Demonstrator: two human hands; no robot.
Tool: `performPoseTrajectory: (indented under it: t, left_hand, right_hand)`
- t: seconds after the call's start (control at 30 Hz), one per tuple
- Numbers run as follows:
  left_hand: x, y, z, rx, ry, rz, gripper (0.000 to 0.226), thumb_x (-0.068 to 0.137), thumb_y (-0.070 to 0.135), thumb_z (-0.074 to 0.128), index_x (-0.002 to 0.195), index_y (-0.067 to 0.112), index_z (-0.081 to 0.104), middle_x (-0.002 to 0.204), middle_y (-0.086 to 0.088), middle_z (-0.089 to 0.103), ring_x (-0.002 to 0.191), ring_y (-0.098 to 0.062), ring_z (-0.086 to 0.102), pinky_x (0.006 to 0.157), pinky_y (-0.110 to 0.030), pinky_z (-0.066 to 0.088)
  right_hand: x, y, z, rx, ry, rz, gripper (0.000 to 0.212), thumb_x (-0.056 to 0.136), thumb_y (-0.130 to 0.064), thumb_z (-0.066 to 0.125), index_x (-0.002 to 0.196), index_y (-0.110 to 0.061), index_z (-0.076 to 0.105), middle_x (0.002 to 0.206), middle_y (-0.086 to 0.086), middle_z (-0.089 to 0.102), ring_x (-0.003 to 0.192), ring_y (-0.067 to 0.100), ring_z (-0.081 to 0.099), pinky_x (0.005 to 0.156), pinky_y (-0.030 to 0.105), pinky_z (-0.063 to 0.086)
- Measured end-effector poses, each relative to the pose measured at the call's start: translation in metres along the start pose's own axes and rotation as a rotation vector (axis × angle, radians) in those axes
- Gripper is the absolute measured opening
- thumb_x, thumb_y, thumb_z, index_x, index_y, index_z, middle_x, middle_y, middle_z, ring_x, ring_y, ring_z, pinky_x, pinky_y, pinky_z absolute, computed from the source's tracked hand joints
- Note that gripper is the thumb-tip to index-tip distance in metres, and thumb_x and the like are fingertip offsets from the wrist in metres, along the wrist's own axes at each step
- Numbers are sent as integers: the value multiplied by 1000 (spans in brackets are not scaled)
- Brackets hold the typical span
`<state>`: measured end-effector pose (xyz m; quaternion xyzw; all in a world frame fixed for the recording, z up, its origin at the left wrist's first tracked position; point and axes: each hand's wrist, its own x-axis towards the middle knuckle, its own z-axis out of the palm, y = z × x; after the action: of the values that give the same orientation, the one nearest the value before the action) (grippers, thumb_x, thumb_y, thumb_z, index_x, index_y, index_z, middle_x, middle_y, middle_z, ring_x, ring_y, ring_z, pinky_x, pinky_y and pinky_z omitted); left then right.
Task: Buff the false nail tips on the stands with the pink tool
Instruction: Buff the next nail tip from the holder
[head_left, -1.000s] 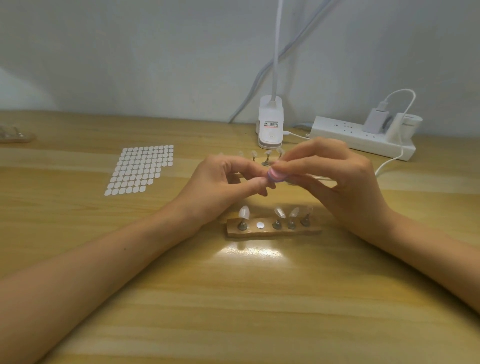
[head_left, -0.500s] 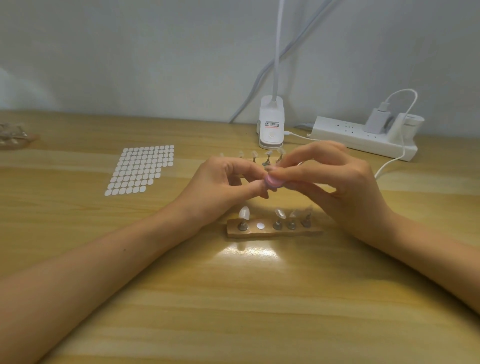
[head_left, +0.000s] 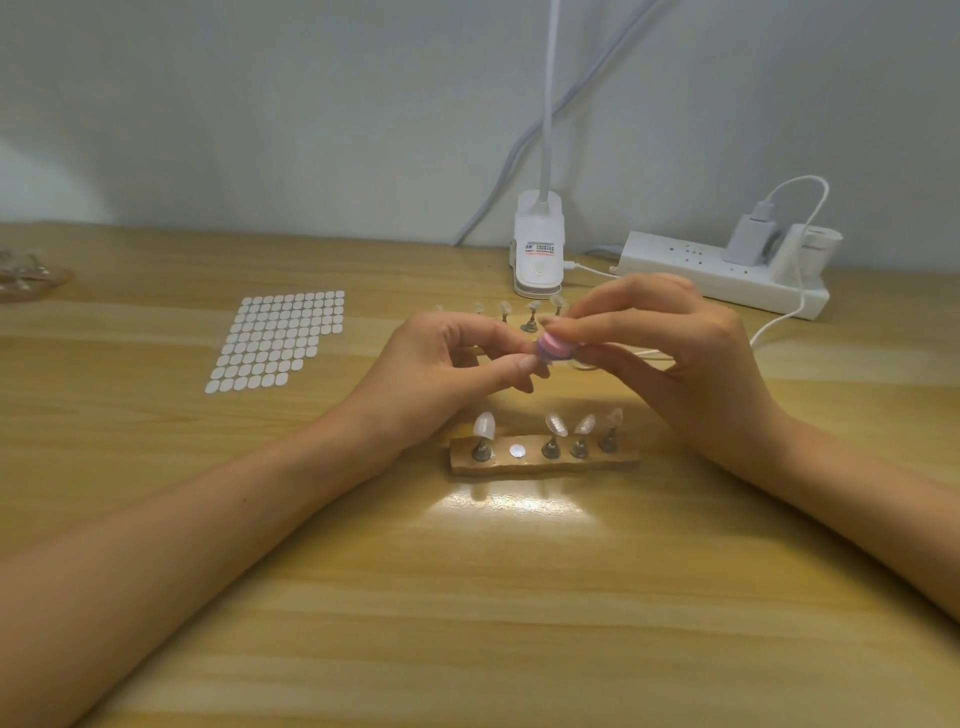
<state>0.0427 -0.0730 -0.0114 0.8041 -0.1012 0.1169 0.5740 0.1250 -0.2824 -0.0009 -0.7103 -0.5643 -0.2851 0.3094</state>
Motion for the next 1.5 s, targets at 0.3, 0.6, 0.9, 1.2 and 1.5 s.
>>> performPoseTrajectory:
  t: [0.3, 0.6, 0.9, 1.2, 1.5]
  left_hand:
    - [-1, 1, 0, -18, 7, -4, 7, 86, 24, 75, 88, 19, 80, 73, 2, 74, 46, -25, 48, 43, -30, 41]
    - [-2, 6, 1, -5, 19, -10, 7, 87, 27, 75, 88, 23, 81, 84, -5, 77, 74, -53, 60, 66, -60, 50]
    - [-2, 9, 2, 11, 7, 5, 13, 84, 34, 74, 90, 24, 80, 83, -9, 76, 78, -58, 59, 66, -63, 47]
    - [0, 4, 0, -61, -30, 43, 7, 90, 19, 71, 87, 21, 77, 82, 3, 76, 66, -20, 68, 72, -16, 53]
    - [-2, 10, -1, -98, 57, 103, 4, 85, 32, 66, 86, 29, 69, 78, 9, 63, 71, -15, 50, 62, -12, 41]
  right_hand:
    - [0, -1, 0, 32, -1, 5, 18, 88, -11, 73, 106, -7, 76, 100, 5, 72, 93, 19, 68, 81, 50, 52]
    - [-2, -1, 2, 35, -9, -20, 19, 86, -8, 76, 105, -8, 76, 100, 4, 72, 94, 19, 69, 83, 51, 50]
    - [-2, -1, 2, 44, -14, -22, 18, 86, -9, 76, 104, -8, 77, 101, 3, 72, 94, 19, 69, 83, 50, 51]
    - [-2, 5, -2, 55, 39, 79, 21, 86, -8, 75, 107, -6, 75, 100, 5, 71, 93, 20, 68, 79, 53, 52]
    - [-7, -4, 1, 115, 49, 140, 26, 90, -18, 68, 115, -10, 70, 104, 5, 69, 97, 20, 67, 84, 54, 52]
